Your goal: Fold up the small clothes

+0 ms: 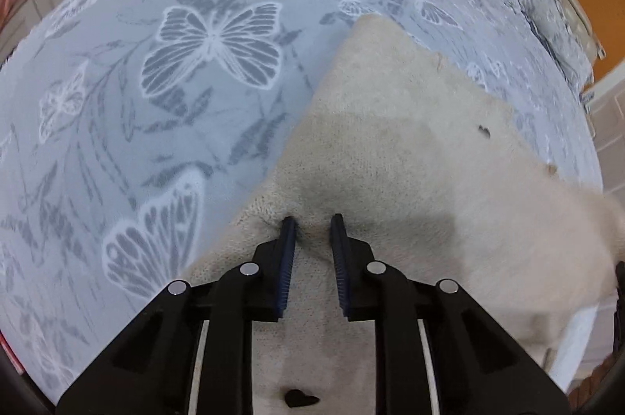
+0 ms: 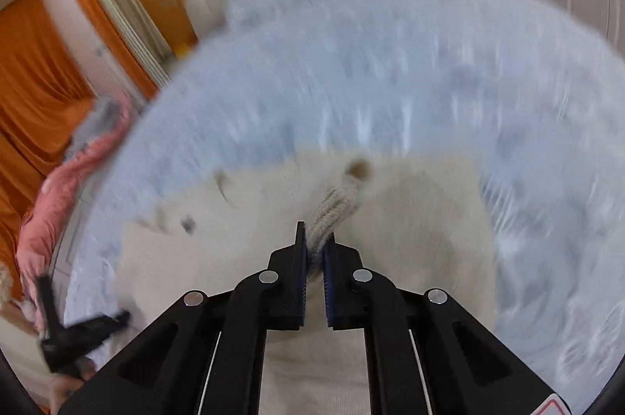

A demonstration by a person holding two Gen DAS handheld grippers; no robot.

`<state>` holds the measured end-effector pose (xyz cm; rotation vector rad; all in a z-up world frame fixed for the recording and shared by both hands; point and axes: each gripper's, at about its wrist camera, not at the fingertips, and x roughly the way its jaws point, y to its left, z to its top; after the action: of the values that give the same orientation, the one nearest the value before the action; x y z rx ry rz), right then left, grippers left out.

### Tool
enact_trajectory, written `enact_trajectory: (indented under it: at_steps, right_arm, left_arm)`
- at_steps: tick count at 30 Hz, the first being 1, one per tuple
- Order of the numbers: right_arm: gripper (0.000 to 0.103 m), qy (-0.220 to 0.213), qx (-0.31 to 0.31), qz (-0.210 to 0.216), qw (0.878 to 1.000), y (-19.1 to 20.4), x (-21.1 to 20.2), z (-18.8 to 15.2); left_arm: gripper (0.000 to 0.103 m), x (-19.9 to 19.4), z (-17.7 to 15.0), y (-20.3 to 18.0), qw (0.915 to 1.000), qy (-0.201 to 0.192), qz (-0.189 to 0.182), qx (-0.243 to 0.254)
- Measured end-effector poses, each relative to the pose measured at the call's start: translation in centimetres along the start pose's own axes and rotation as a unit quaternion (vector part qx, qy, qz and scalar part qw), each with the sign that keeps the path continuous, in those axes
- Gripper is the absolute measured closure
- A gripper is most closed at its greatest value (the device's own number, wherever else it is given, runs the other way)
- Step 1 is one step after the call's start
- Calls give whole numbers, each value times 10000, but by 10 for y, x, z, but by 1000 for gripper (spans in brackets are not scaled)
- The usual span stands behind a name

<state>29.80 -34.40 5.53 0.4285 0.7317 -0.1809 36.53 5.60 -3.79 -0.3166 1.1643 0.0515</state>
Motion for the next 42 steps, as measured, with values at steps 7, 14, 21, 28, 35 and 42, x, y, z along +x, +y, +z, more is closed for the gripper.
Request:
enact_trajectory:
  at_steps: [7, 14, 21, 28, 35, 42]
  right_arm:
    - [97, 760, 501, -173, 9957, -38, 42, -23]
    - [87, 1232, 32, -652, 9902, -30, 20, -23]
    - [44, 1415, -35, -1041, 9844, -78, -146, -128]
    - [44, 2475, 1355, -582, 9576, -106, -192, -240]
    - [40, 2513, 1018, -326, 9620, -56, -163, -260]
    - [96, 1803, 1320, 23, 9747, -48, -197, -226]
  left_arm:
    - [84, 3, 3, -2, 9999, 61, 107, 8]
    - [62, -31, -6, -1, 9992, 40, -126, 385]
    - [36, -95, -99, 86, 9992, 225, -79, 318]
    - [25, -105, -184, 141, 9945, 880, -445, -347]
    - [13, -90, -197, 115, 9963, 837, -174, -19]
    - [96, -138, -185, 95, 9958, 652, -363, 529]
